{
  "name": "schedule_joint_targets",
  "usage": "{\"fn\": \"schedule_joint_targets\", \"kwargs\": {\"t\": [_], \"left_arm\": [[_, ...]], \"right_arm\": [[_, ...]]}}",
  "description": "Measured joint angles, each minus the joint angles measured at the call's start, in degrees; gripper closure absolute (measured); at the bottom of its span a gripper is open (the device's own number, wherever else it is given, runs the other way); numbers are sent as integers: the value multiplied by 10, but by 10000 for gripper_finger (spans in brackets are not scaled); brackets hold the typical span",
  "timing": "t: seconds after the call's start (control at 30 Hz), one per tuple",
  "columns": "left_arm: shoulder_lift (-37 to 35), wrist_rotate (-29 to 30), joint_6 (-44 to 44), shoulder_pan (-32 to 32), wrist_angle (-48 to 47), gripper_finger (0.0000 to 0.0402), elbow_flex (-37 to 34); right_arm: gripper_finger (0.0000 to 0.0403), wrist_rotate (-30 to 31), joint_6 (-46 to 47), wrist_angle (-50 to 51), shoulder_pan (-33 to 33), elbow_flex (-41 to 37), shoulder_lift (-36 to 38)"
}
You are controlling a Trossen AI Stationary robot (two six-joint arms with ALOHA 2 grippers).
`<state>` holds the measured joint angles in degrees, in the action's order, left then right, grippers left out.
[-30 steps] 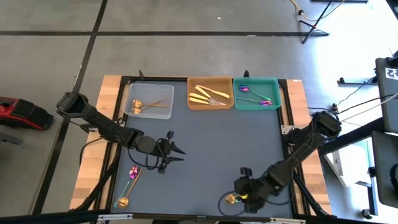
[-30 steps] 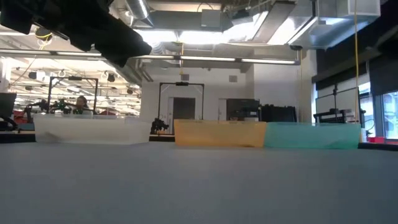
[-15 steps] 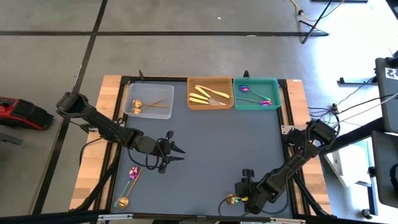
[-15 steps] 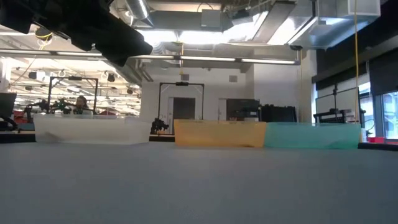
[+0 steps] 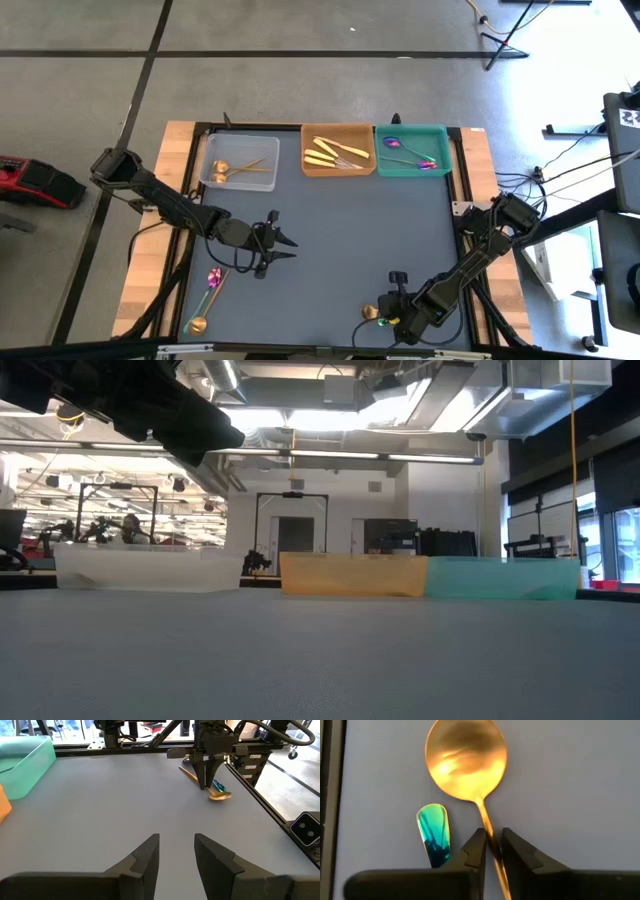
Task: Sort silverware by color (type)
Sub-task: Put the gold spoon into the white bin
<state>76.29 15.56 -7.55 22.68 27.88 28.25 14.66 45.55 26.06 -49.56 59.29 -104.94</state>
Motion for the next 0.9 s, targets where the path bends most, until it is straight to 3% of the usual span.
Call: {"fn": "schedule_joint_targets", "kwargs": {"t": [0.2,0.4,0.67,0.9], "left_arm": [[0,0,0,2,0,283,0],[0,6,-12,2,0,283,0],[11,43,-12,14,1,283,0],[33,58,-11,18,7,283,1]], "right_arm": [[398,-4,-40,4,11,0,0],[397,-16,-87,11,43,-1,9],[401,117,-183,8,85,-2,62],[401,172,-294,-87,125,-2,80]]}}
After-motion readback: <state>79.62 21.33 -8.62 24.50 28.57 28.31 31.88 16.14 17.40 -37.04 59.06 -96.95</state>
